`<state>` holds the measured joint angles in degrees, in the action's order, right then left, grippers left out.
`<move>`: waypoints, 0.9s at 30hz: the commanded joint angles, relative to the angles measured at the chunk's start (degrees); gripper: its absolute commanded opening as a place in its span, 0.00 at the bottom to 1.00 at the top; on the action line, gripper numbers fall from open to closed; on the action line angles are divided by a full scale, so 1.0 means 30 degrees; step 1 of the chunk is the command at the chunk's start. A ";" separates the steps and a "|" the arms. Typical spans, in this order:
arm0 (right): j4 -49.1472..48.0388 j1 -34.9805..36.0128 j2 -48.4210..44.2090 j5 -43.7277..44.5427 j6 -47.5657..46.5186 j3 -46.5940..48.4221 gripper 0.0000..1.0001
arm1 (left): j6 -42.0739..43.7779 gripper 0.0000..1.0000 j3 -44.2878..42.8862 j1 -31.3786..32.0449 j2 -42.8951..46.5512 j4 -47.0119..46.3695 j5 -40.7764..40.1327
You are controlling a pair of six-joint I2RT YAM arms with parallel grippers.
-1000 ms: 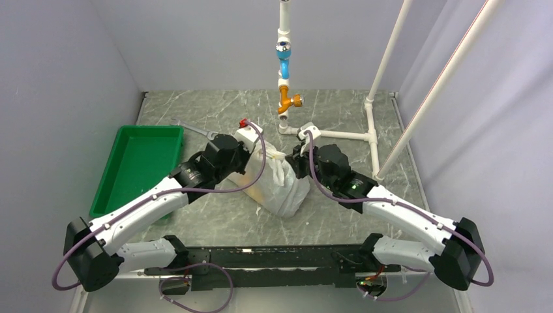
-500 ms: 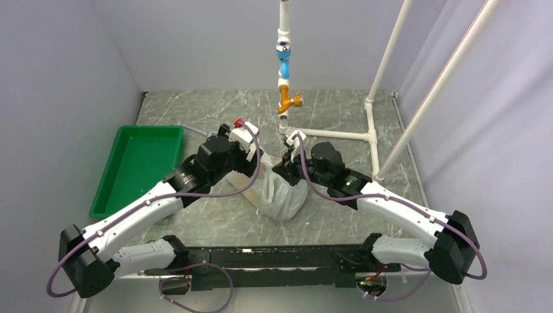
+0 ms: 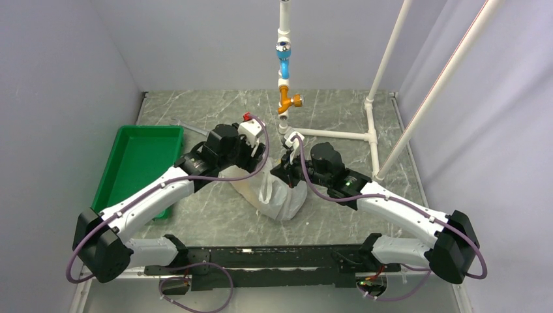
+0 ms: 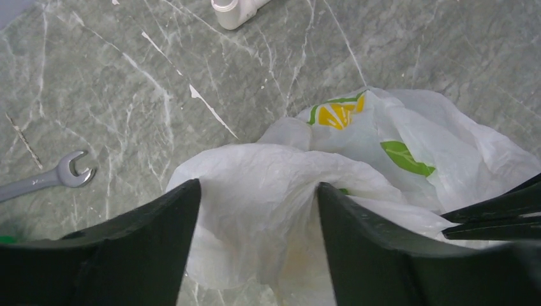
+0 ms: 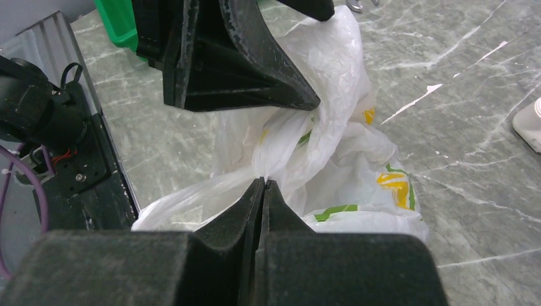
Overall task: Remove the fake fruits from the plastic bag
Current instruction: Untie the plastic bag at the center of the board.
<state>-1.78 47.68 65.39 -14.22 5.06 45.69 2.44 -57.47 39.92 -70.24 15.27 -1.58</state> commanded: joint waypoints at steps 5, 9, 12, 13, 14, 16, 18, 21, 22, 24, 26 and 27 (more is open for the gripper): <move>-0.0536 0.0110 -0.0771 0.1317 -0.0055 0.0070 0.00 | 0.0094 0.32 -0.1012 0.0000 -0.0044 0.0650 -0.0568; -0.0008 0.0108 -0.1539 0.6782 0.1222 -0.0524 0.00 | -0.0600 0.00 -0.0726 0.0006 0.0650 0.0575 -0.4000; 0.0116 -0.0102 -0.2941 1.1561 0.3298 -0.1771 0.00 | -0.1394 0.00 -0.0031 0.0022 0.1718 -0.0019 -0.6600; -0.0001 -0.0297 -0.3464 1.2004 0.3686 -0.2320 0.00 | -0.1394 0.00 0.0261 0.0019 0.2123 -0.0332 -0.6980; -0.0184 -0.0489 -0.3951 1.1862 0.3867 -0.2773 0.00 | -0.1354 0.00 0.0583 0.0008 0.2569 -0.0660 -0.7156; -0.0441 -0.0693 -0.4570 1.1260 0.4065 -0.3477 0.00 | -0.1312 0.00 0.1075 0.0007 0.3348 -0.1210 -0.7001; -0.0384 -0.0714 -0.4688 1.0531 0.3888 -0.3658 0.00 | -0.1232 0.00 0.1443 -0.0011 0.4040 -0.1558 -0.6380; -0.0050 -0.0710 -0.4249 0.8746 0.2916 -0.3275 0.00 | -0.1048 0.00 0.2003 -0.0016 0.4639 -0.2318 -0.5071; 0.0088 -0.0710 -0.4056 0.8159 0.2474 -0.2966 0.03 | -0.1047 0.00 0.2116 -0.0004 0.4740 -0.2487 -0.4618; 0.0398 -0.0716 -0.3774 0.7164 0.1623 -0.2113 0.15 | -0.0494 0.00 0.2139 -0.0004 0.4788 -0.2541 -0.3881; 0.0503 -0.0732 -0.3669 0.6606 0.1153 -0.1400 0.32 | -0.0319 0.00 0.2108 0.0022 0.4755 -0.2521 -0.3327; 0.0506 -0.0738 -0.3614 0.6317 0.0986 -0.0999 0.43 | -0.0300 0.00 0.2085 -0.0018 0.4714 -0.2490 -0.3162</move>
<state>-0.43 45.76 54.28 9.26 12.23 36.99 -0.23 -51.07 40.29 -56.84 11.60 -14.13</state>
